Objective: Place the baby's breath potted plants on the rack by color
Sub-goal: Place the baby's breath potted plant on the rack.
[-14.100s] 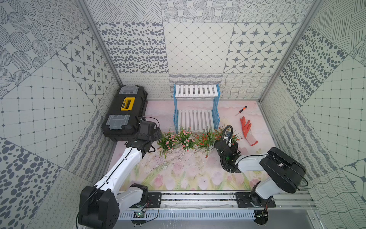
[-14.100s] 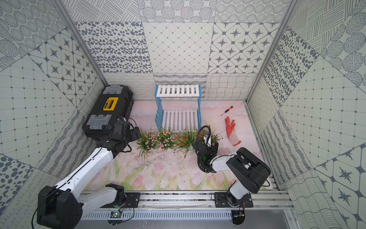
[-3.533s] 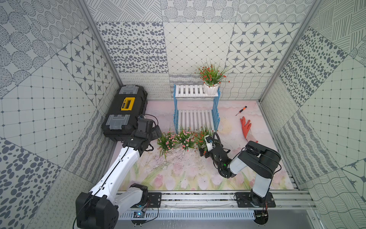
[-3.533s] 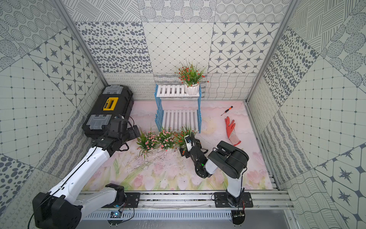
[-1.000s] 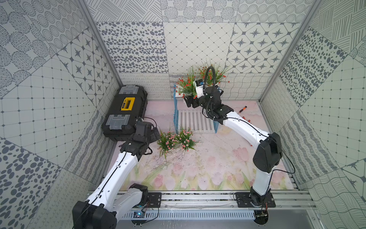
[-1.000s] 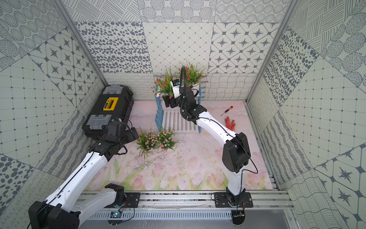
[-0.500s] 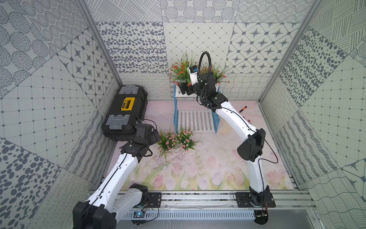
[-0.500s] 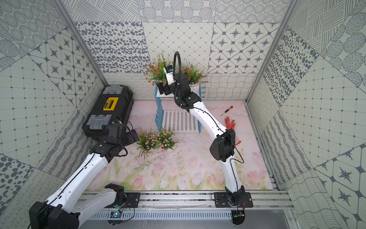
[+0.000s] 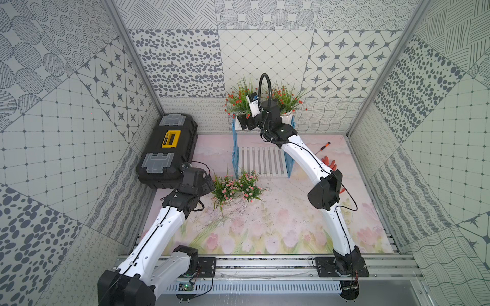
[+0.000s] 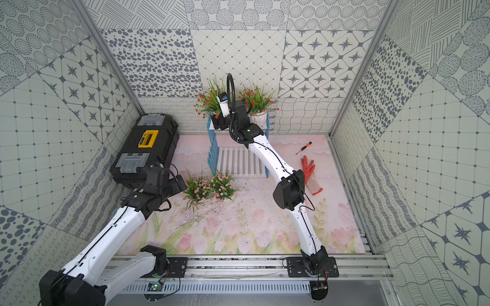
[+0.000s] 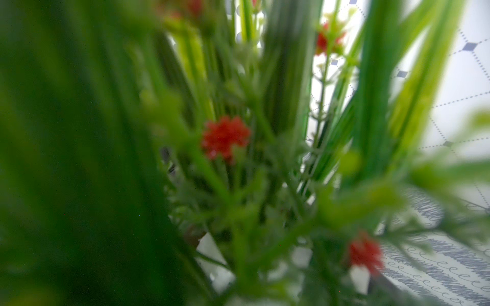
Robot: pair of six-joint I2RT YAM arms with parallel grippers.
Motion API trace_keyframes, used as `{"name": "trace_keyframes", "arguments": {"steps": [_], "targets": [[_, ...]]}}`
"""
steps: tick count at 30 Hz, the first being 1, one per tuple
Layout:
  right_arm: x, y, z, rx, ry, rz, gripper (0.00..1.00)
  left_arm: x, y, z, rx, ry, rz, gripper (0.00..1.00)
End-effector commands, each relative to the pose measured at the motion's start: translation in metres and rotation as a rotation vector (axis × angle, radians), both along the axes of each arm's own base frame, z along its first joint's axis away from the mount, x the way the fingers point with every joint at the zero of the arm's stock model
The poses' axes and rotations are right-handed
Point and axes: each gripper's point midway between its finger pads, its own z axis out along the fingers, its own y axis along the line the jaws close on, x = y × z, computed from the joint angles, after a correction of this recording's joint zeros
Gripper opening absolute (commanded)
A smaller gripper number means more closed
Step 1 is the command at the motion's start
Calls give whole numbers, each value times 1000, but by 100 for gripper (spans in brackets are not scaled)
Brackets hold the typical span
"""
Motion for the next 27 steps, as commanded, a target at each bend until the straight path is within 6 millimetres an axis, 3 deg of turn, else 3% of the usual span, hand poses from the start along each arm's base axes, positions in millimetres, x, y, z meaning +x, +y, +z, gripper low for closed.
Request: {"name": "trace_keyframes", "arguments": {"steps": [1,13,23,27], "targets": [[4,-12,48,89,-112,-30,81,6,-4,5,-25,-31,-2,98],[6,-17,42,44,-108,-37,82,6,-2,6,-10,-32,-2,98],[4,-17,42,41,-103,-33,98,6,-1,6,-5,-32,1,98],[4,-19,43,31,-110,-40,98,6,0,6,-3,-30,3,98]]}}
